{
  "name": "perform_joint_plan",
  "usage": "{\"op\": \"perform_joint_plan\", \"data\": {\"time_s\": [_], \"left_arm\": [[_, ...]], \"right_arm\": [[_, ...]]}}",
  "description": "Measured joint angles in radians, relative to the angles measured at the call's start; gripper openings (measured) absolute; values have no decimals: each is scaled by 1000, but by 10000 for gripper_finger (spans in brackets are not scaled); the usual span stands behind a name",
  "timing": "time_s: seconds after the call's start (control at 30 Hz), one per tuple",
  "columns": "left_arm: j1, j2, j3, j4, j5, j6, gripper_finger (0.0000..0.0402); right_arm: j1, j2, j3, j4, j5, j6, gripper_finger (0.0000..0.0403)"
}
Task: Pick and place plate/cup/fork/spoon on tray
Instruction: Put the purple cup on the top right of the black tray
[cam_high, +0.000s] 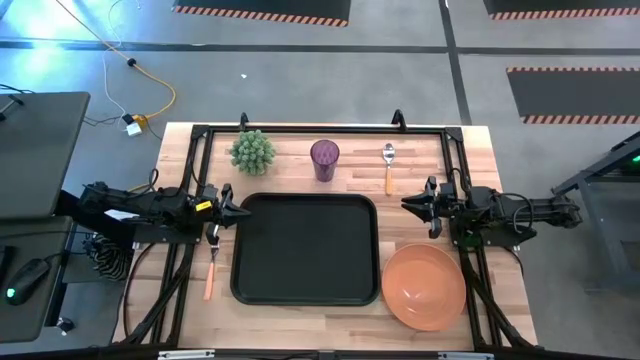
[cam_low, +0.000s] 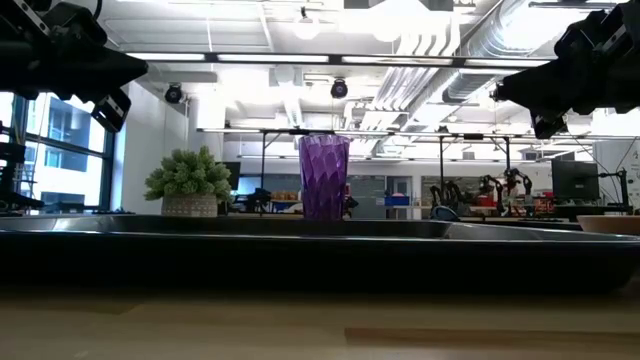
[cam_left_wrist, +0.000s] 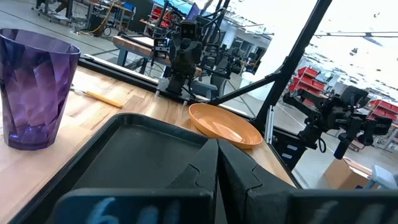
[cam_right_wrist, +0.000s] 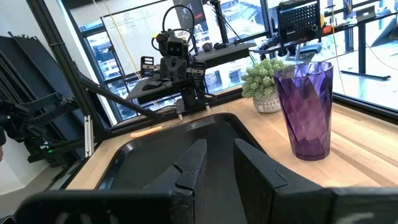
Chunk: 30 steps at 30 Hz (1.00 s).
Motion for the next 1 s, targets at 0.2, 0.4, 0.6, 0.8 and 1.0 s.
{"op": "perform_joint_plan", "data": {"time_s": [0.2,0.4,0.6,0.8,1.0], "left_arm": [[0,0,0,2,2,-1,0],[0,0,0,53,2,-124,0],[0,0,0,122,-36,-304,0],[0,0,0,146,-53,-450,0],[0,0,0,153,-55,-463,0]], "right_arm": [[0,0,0,0,0,0,71],[0,0,0,0,0,0,71],[0,0,0,0,0,0,71],[0,0,0,0,0,0,71],[0,0,0,0,0,0,71]]}}
